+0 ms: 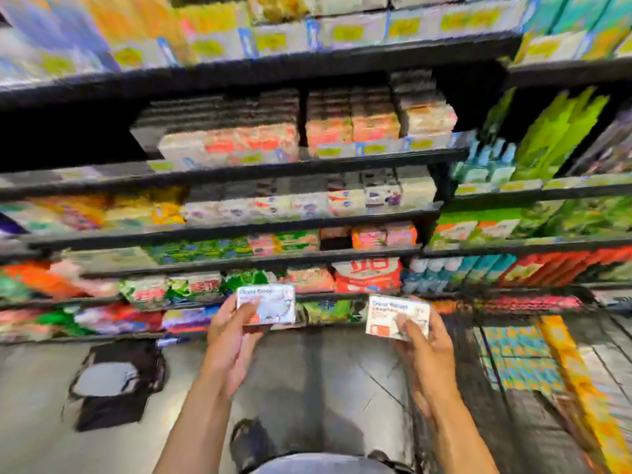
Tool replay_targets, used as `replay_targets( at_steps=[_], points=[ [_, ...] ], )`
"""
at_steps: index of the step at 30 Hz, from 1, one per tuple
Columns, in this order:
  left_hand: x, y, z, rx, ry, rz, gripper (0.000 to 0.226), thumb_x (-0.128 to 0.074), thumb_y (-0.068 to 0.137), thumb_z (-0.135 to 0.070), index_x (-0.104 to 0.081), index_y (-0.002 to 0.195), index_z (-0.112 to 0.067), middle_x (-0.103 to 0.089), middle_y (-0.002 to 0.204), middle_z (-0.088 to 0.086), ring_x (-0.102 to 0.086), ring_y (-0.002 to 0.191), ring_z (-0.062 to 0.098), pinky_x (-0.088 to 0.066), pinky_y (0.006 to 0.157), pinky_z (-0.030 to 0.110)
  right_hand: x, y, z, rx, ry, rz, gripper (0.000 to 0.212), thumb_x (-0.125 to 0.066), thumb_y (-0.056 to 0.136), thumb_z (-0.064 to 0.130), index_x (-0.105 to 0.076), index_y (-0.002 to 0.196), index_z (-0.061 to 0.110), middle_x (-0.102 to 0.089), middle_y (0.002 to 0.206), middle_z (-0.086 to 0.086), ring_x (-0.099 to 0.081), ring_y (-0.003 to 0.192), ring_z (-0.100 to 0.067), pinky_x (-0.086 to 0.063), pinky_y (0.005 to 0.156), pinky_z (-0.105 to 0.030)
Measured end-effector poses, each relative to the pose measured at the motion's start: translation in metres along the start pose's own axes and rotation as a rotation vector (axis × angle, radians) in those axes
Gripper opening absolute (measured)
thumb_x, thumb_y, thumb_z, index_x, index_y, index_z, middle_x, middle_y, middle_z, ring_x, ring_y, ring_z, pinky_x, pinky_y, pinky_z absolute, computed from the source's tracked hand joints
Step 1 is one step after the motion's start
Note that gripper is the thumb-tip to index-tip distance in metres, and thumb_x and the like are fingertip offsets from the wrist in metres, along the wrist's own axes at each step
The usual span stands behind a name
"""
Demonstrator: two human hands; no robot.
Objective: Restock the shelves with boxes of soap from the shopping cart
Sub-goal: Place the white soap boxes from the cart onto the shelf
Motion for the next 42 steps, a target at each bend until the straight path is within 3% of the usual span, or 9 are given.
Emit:
replay_targets(
  at_steps=[4,7,12,19,22,26,30,34,42],
  points=[
    [0.085,0.018,-0.033,-0.020,-0.038,-0.045,0.027,-0.054,0.097,-0.003,-0.061,0.123,-0.005,-0.071,0.118,0.017,-0.069,0.103,0.025,-0.055,0.091,0.042,-0.092,-0.011,-0.021,-0.010,0.012,0.080,0.028,-0.065,0.094,-0.001,-0.068,0.118,0.014,-0.076,0.112,-0.011,-0.073,0.096,-0.022,-0.058,0.083,-0.037],
    [0.142,0.036,-0.059,-0.018,-0.046,-0.041,0.032,-0.057,0.096,-0.004,-0.059,0.128,-0.009,-0.071,0.121,0.014,-0.069,0.105,0.021,-0.055,0.088,0.038,-0.159,-0.022,-0.039,-0.023,0.030,0.101,0.034,-0.065,0.095,0.001,-0.063,0.128,0.009,-0.074,0.117,-0.018,-0.072,0.099,-0.028,-0.053,0.090,-0.047],
    [0.241,0.075,-0.113,-0.049,-0.103,-0.016,0.068,-0.078,0.082,-0.011,-0.047,0.142,-0.008,-0.060,0.140,0.014,-0.060,0.126,0.028,-0.050,0.098,0.042,-0.276,-0.042,-0.074,-0.038,0.039,0.097,0.039,-0.066,0.095,0.003,-0.061,0.132,0.014,-0.073,0.119,-0.016,-0.075,0.092,-0.020,-0.056,0.076,-0.034],
    [0.315,0.123,-0.178,-0.096,0.007,0.083,0.043,-0.065,0.089,-0.003,-0.058,0.131,-0.008,-0.071,0.121,0.015,-0.068,0.115,0.031,-0.056,0.085,0.036,-0.384,-0.067,-0.098,-0.006,0.054,0.075,0.024,-0.067,0.094,0.004,-0.065,0.117,0.010,-0.076,0.112,-0.017,-0.075,0.092,-0.026,-0.060,0.061,-0.027],
    [0.320,0.136,-0.202,-0.147,0.081,0.134,0.045,-0.076,0.081,-0.005,-0.064,0.123,-0.014,-0.074,0.116,0.010,-0.072,0.105,0.023,-0.059,0.071,0.027,-0.402,-0.071,-0.097,0.032,0.046,0.078,0.023,-0.068,0.092,0.001,-0.065,0.114,0.008,-0.075,0.108,-0.018,-0.074,0.085,-0.026,-0.060,0.056,-0.027],
    [0.311,0.155,-0.229,-0.188,0.206,0.228,0.044,-0.074,0.083,0.004,-0.063,0.120,-0.016,-0.075,0.112,0.008,-0.070,0.108,0.027,-0.057,0.086,0.038,-0.412,-0.064,-0.094,0.083,0.052,0.052,0.031,-0.069,0.092,0.003,-0.062,0.121,0.008,-0.076,0.109,-0.016,-0.075,0.091,-0.029,-0.061,0.059,-0.030],
    [0.288,0.173,-0.257,-0.244,0.262,0.297,0.042,-0.077,0.081,0.001,-0.065,0.113,-0.024,-0.073,0.116,0.003,-0.069,0.110,0.022,-0.056,0.092,0.042,-0.417,-0.050,-0.086,0.134,0.023,0.031,0.031,-0.070,0.092,0.005,-0.062,0.122,0.009,-0.076,0.111,-0.012,-0.074,0.102,-0.031,-0.063,0.078,-0.032],
    [0.264,0.203,-0.285,-0.364,0.277,0.311,0.043,-0.080,0.078,-0.001,-0.066,0.114,-0.019,-0.074,0.111,-0.002,-0.070,0.107,0.018,-0.058,0.085,0.034,-0.424,-0.030,-0.081,0.193,-0.031,0.029,0.029,-0.071,0.092,0.005,-0.062,0.120,0.010,-0.077,0.109,-0.011,-0.074,0.103,-0.032,-0.056,0.095,-0.050],
    [0.206,0.266,-0.333,-0.587,0.424,0.289,0.039,-0.085,0.076,-0.004,-0.071,0.109,-0.018,-0.077,0.103,0.000,-0.073,0.098,0.012,-0.059,0.081,0.027,-0.439,0.000,-0.081,0.311,-0.097,0.028,0.030,-0.077,0.087,0.012,-0.065,0.114,0.022,-0.079,0.102,-0.003,-0.076,0.096,-0.022,-0.058,0.083,-0.038]
  ],
)
Point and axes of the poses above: each hand's wrist, its own y-axis towards the middle knuckle, its own x-axis out of the back of the hand, z = x × y, the point moved 1 cm from there along y, towards the middle knuckle
